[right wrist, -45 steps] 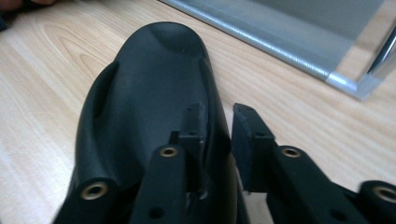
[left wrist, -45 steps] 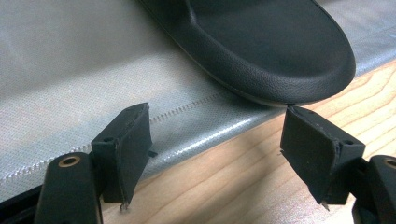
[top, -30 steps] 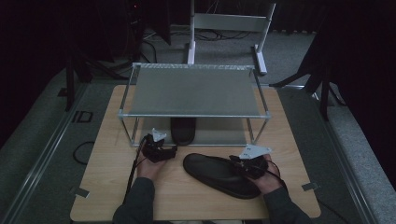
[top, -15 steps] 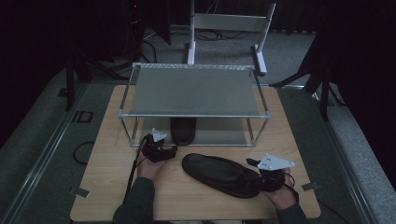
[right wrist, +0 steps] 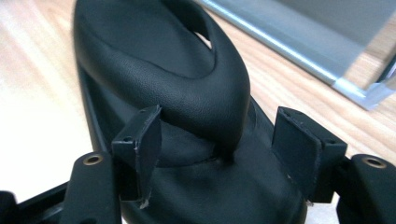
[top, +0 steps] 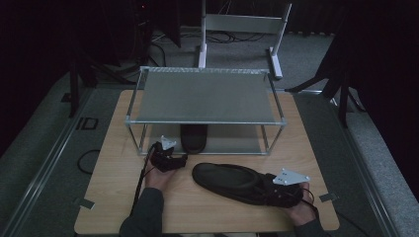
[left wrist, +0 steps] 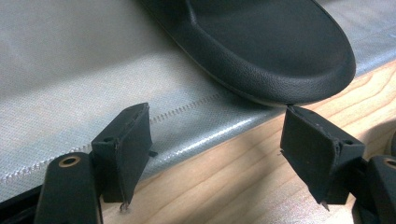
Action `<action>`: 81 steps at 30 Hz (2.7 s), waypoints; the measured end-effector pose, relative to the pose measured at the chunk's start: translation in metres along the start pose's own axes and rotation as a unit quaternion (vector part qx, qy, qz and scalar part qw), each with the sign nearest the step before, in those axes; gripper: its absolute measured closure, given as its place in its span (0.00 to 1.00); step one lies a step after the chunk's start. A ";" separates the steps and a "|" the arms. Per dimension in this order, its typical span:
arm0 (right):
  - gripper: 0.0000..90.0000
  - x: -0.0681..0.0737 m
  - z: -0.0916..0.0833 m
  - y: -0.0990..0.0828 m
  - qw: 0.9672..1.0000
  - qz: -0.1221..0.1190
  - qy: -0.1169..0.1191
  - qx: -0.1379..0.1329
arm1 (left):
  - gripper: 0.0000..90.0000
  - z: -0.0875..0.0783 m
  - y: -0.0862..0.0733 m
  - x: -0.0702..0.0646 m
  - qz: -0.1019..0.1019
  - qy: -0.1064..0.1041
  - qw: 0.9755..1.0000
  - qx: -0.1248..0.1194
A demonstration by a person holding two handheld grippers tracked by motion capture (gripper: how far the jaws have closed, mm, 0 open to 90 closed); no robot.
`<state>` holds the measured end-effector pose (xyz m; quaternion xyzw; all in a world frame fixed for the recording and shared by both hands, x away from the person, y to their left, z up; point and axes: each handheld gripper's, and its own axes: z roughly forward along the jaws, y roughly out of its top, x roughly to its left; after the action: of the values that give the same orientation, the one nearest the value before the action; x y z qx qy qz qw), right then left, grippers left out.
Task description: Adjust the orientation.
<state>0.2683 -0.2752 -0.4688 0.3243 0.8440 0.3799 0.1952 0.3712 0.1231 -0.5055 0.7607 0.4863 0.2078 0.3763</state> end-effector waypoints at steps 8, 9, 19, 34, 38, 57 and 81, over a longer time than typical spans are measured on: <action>0.47 -0.019 0.016 0.011 0.999 0.004 -0.032 -0.006 | 0.28 0.000 0.000 0.000 0.000 0.000 1.000 0.000; 0.49 -0.021 0.018 0.013 0.999 0.003 -0.039 -0.006 | 0.28 0.000 0.000 0.000 0.001 0.000 1.000 0.000; 0.64 -0.022 0.035 0.031 0.998 0.016 -0.060 -0.031 | 0.29 0.000 0.000 -0.001 0.003 0.005 1.000 0.001; 0.54 -0.008 0.032 0.032 0.998 0.021 -0.045 -0.028 | 0.32 -0.008 -0.003 0.000 -0.024 -0.004 1.000 -0.016; 0.49 -0.008 0.035 0.027 0.998 0.018 -0.052 -0.012 | 0.38 -0.019 -0.004 -0.008 -0.017 -0.024 0.999 -0.022; 0.46 -0.017 0.056 0.019 0.998 0.024 -0.064 0.005 | 0.50 -0.018 -0.006 -0.035 0.034 -0.120 0.992 0.007; 0.53 -0.019 0.062 0.044 0.996 0.007 -0.089 -0.024 | 0.53 -0.045 -0.031 -0.056 0.036 -0.153 0.987 0.015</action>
<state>0.3344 -0.2344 -0.4729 0.3581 0.8113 0.3713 0.2751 0.2978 0.0970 -0.4981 0.8062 0.3979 0.0954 0.4273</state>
